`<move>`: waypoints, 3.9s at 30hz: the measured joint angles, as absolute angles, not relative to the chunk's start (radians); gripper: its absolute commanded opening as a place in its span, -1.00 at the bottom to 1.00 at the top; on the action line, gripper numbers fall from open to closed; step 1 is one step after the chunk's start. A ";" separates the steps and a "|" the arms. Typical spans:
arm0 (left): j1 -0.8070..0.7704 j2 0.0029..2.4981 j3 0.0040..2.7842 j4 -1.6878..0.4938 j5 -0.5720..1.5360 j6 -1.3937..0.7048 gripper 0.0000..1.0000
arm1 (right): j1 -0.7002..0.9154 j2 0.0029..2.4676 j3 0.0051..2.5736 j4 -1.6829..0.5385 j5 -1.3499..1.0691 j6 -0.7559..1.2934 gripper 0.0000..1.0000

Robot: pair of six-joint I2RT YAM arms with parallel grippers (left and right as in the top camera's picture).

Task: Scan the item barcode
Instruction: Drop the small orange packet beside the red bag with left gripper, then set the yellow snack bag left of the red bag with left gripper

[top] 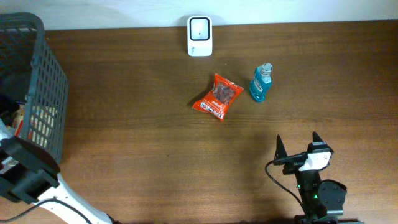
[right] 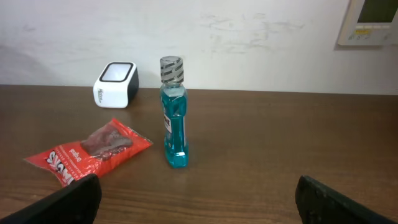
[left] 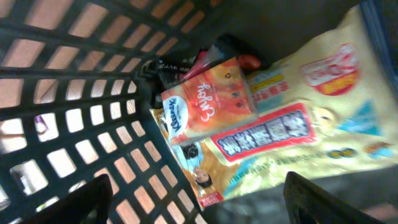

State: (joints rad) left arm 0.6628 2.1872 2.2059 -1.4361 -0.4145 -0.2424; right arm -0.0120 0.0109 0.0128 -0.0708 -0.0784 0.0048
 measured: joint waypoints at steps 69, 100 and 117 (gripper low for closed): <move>0.149 1.744 2.229 -1.522 0.131 -0.224 0.99 | -0.012 0.010 0.013 -0.070 -0.079 0.005 0.97; 0.725 2.143 2.207 -1.469 -0.197 -0.134 0.68 | -0.012 0.010 0.013 -0.070 -0.078 0.004 0.97; 0.693 2.368 2.204 -1.375 -0.100 0.054 0.61 | -0.012 0.010 0.013 -0.070 -0.078 0.005 0.97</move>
State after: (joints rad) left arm 0.6930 2.3680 2.2044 -1.3750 -0.1001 0.0540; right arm -0.0120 0.0101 0.0128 -0.0704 -0.0784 0.0051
